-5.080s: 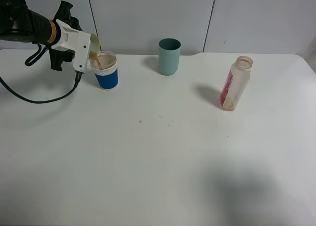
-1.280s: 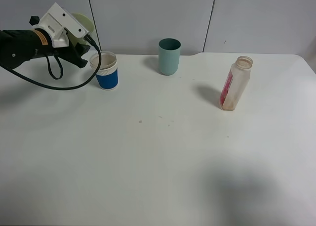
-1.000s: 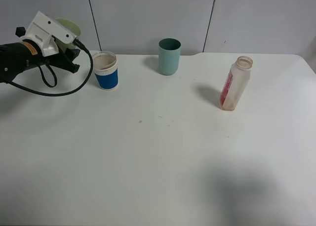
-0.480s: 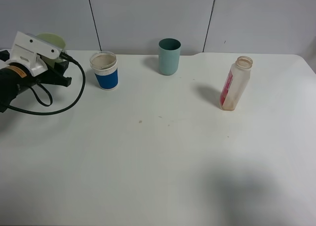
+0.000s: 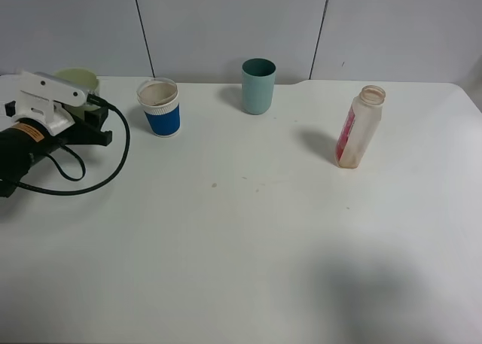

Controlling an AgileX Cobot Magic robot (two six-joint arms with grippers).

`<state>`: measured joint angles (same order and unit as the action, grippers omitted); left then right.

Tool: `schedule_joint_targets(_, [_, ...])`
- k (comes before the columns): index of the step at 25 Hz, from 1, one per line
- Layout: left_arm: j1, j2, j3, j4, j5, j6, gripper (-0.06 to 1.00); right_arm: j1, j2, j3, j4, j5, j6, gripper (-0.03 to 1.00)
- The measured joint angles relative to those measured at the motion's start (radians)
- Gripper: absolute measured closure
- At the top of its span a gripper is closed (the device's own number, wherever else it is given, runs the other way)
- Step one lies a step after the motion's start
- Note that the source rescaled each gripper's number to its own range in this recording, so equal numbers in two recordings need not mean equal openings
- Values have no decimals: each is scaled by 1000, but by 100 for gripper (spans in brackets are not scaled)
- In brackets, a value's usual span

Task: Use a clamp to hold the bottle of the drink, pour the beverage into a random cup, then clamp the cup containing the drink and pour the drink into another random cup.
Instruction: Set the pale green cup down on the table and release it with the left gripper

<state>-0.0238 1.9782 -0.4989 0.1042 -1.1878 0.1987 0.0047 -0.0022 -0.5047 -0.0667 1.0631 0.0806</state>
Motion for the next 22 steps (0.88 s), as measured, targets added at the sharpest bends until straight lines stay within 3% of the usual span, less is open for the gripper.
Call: schedule_joint_targets(22, [0,172,-33,70,-83,-96,94,0,0,0,0,0,0,37])
